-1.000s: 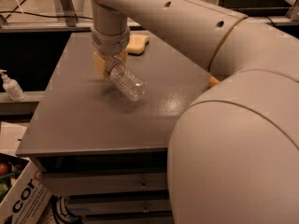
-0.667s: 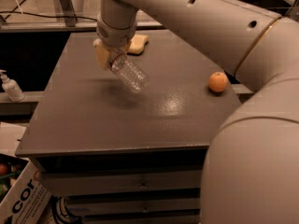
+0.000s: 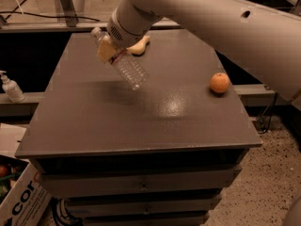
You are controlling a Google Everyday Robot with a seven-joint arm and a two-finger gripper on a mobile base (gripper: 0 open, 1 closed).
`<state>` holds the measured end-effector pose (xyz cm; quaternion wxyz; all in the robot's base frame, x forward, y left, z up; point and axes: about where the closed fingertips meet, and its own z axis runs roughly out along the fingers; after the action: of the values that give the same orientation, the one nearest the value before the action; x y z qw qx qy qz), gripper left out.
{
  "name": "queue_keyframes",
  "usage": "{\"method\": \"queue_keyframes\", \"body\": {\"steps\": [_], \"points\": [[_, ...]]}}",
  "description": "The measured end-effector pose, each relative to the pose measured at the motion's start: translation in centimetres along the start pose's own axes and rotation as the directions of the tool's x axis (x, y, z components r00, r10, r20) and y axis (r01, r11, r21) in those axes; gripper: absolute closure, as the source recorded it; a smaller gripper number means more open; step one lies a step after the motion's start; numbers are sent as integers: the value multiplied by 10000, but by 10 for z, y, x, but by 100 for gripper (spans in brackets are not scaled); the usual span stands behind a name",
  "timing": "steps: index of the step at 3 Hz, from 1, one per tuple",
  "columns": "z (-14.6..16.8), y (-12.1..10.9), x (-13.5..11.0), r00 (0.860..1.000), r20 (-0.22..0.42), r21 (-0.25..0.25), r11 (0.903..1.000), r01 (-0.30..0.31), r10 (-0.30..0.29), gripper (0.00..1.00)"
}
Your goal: Place water bottle upright
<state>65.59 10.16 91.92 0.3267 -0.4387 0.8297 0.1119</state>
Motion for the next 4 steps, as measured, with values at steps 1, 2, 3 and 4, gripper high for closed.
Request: {"method": "queue_keyframes", "body": {"steps": [1,2,3,4], "points": [[-3,0,-11,9876,1567,-117,9999,96,-77,100],[-10,-5,-36,9432,3322,-96,9999,38,-4,100],[-19,-12,-58,9109,4125,248,9997,-32,-74,100],[-19,-12,-58,9111,4122,251,9997,-36,-71,100]]}}
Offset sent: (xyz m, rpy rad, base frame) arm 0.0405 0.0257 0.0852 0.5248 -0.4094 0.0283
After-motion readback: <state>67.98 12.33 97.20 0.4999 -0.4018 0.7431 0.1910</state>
